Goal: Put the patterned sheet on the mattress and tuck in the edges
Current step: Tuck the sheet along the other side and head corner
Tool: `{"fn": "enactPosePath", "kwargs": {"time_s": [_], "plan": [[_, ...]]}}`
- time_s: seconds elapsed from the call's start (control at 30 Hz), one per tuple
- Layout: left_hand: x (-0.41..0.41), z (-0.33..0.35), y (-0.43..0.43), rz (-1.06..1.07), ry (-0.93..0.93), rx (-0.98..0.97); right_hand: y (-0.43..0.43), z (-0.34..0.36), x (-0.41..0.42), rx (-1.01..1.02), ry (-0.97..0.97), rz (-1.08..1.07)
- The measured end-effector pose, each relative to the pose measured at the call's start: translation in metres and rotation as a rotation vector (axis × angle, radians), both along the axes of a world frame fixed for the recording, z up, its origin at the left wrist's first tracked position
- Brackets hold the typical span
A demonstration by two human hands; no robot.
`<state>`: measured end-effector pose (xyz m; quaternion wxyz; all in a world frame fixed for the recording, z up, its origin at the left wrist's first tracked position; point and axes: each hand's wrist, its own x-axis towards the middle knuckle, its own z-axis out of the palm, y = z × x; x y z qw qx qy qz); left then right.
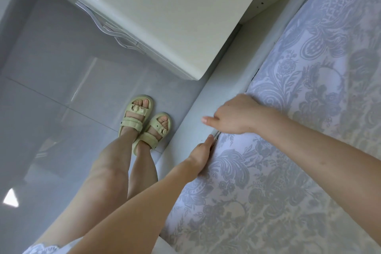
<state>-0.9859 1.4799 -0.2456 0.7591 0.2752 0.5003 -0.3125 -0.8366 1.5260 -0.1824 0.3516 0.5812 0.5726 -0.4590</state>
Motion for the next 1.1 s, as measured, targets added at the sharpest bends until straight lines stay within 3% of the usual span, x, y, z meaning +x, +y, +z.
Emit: {"fn": "enactPosePath", "kwargs": {"time_s": [0.17,0.3,0.37,0.5,0.67,0.77,0.83,0.93,1.1], "plan": [[-0.004,0.004,0.014,-0.033,-0.043,0.095,-0.019,-0.026,-0.017,-0.131,-0.075,0.132],[-0.048,0.005,0.010,0.236,-0.019,0.258,-0.020,-0.032,-0.017,-0.046,-0.072,0.115],[-0.079,0.006,0.005,0.184,0.024,0.260,-0.020,-0.025,-0.017,0.007,-0.053,0.016],[-0.124,-0.002,-0.010,0.044,0.117,0.172,-0.016,-0.019,-0.022,0.083,-0.074,-0.384],[-0.145,-0.002,-0.011,-0.093,0.004,0.275,-0.044,-0.020,-0.060,0.380,-0.236,-0.106],[-0.156,0.004,-0.012,-0.102,-0.035,0.340,-0.060,-0.011,-0.098,0.596,-0.134,-0.197],[-0.166,0.005,-0.014,-0.096,-0.057,0.254,-0.063,-0.005,-0.126,0.515,-0.020,-0.228],[-0.175,0.003,-0.020,-0.126,-0.079,0.161,-0.066,-0.005,-0.159,0.244,0.064,-0.098],[-0.186,0.000,-0.028,-0.170,-0.102,0.275,-0.078,-0.022,-0.175,0.144,0.027,-0.025]]}}
